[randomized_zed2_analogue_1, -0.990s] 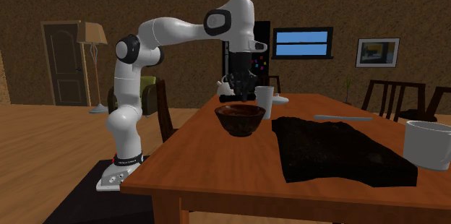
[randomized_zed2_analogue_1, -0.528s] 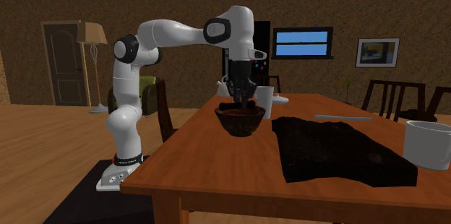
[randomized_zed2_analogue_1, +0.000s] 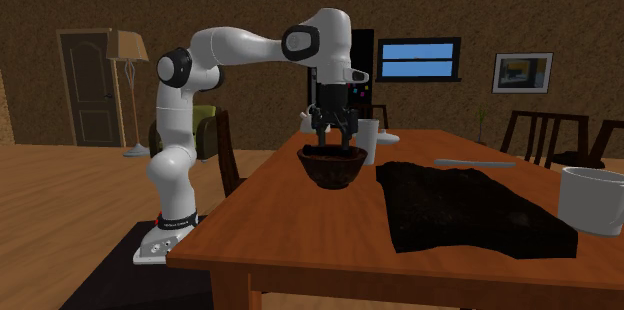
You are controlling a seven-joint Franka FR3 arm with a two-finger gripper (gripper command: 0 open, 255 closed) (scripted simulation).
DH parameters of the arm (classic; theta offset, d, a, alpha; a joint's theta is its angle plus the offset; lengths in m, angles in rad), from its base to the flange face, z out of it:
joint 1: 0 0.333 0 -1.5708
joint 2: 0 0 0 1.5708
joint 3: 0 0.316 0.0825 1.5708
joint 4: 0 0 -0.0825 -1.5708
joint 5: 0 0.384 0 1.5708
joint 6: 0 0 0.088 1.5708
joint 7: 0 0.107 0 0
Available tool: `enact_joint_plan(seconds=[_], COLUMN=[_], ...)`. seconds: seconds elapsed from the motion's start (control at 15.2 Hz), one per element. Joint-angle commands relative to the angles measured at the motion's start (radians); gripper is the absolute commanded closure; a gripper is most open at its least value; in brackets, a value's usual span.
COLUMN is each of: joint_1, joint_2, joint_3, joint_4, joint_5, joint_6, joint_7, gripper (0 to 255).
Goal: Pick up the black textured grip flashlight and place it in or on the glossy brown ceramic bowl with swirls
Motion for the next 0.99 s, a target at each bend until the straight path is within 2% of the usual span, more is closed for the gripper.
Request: enact_joint_plan(seconds=[0.0, 0.13, 0.4, 0.92], joint_1=[0.0, 0.0, -0.017, -0.017], joint_2=[0.0, 0.0, 0.045, 0.045], joint_3=[0.0, 0.0, -0.008, -0.007], joint_4=[0.0, 0.0, 0.181, 0.181], joint_5=[0.0, 0.0, 0.025, 0.025], joint_6=[0.0, 0.0, -0.143, -0.143], joint_7=[0.0, 0.0, -0.015, -0.015], gripper=[0, 0, 0, 0])
